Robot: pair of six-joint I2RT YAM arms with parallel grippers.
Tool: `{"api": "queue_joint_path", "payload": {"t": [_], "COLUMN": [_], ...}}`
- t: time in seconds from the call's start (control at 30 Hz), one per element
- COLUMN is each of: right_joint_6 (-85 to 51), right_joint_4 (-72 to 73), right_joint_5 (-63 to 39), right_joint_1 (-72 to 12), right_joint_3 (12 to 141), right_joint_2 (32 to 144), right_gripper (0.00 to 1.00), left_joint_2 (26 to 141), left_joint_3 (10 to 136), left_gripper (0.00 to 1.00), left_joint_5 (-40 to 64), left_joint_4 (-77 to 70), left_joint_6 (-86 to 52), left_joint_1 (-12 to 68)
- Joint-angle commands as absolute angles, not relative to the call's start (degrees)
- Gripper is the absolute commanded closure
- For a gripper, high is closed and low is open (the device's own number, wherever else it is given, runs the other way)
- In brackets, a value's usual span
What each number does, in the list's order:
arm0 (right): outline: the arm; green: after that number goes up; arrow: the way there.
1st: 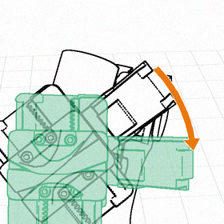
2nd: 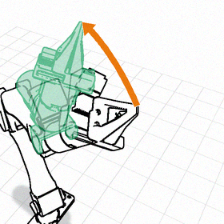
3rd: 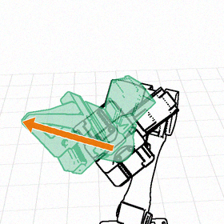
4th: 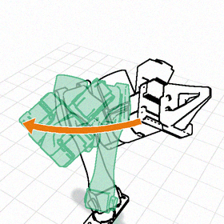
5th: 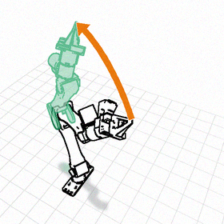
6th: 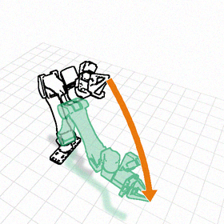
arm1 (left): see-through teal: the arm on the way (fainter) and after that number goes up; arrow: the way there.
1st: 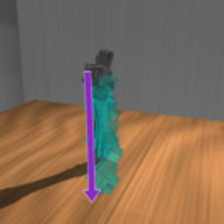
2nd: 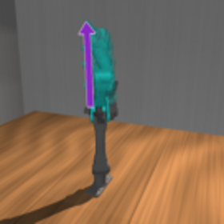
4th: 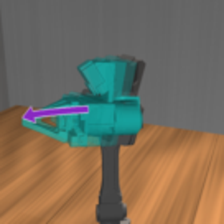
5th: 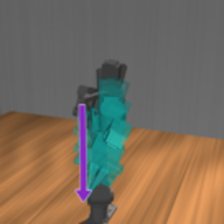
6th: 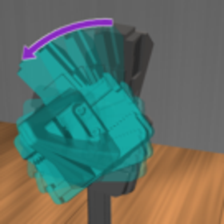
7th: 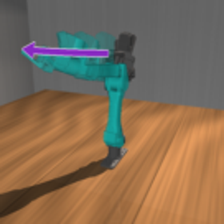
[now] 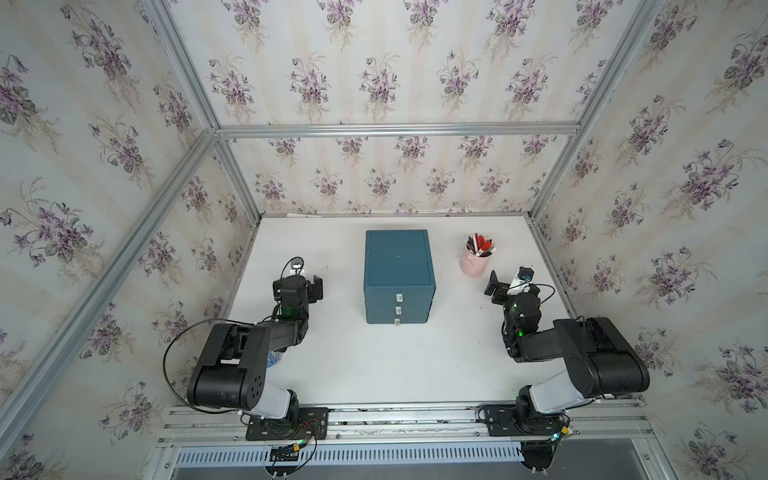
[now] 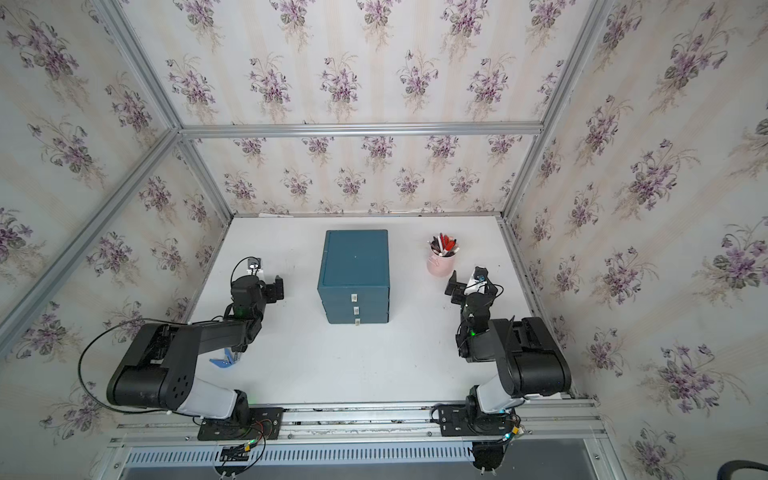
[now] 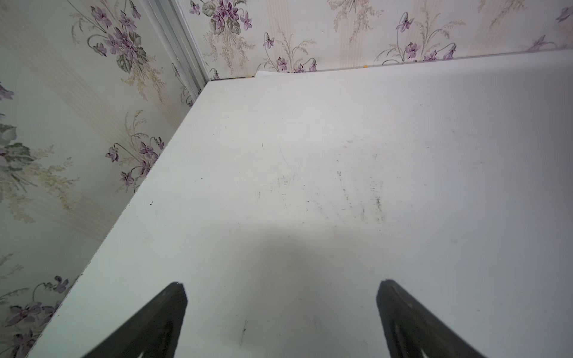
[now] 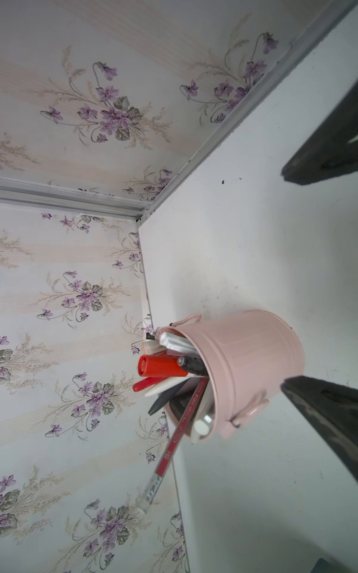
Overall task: Take the seed bags out of the drawer
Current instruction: Open the drawer in the storage box.
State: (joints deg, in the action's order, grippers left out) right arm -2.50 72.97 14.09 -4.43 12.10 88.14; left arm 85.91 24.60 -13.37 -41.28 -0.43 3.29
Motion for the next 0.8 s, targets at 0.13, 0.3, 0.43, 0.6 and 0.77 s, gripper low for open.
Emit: {"api": "queue_joint_path", "payload": {"t": [0.13, 0.3, 0.43, 0.6, 0.77], "right_joint_6": [-2.05, -2.04, -2.05, -2.07, -2.49], "right_joint_4": [74.05, 73.97, 74.00, 73.99, 67.21], "right_joint_5": [13.58, 13.58, 13.55, 13.55, 16.40], "right_joint_1": [-4.39, -4.39, -4.39, -4.38, -4.76], "right_joint_3": [12.07, 12.19, 12.12, 12.09, 14.32], "right_joint_2": [87.98, 87.98, 87.99, 88.04, 83.76], "right_gripper": [0.00, 0.00, 0.00, 0.00, 0.00], "left_joint_2": [85.69, 85.84, 85.71, 85.69, 85.40], "left_joint_3": [24.54, 24.73, 24.63, 24.76, 24.55], "left_gripper": [0.00, 0.00, 0.00, 0.00, 0.00], "left_joint_5": [-13.71, -13.71, -13.71, -13.62, -13.45], "left_joint_4": [-41.91, -41.83, -41.79, -41.65, -41.51], "left_joint_6": [-0.25, -0.26, -0.26, -0.32, -0.42], "left_joint_1": [3.25, 3.25, 3.19, 3.16, 3.08]}}
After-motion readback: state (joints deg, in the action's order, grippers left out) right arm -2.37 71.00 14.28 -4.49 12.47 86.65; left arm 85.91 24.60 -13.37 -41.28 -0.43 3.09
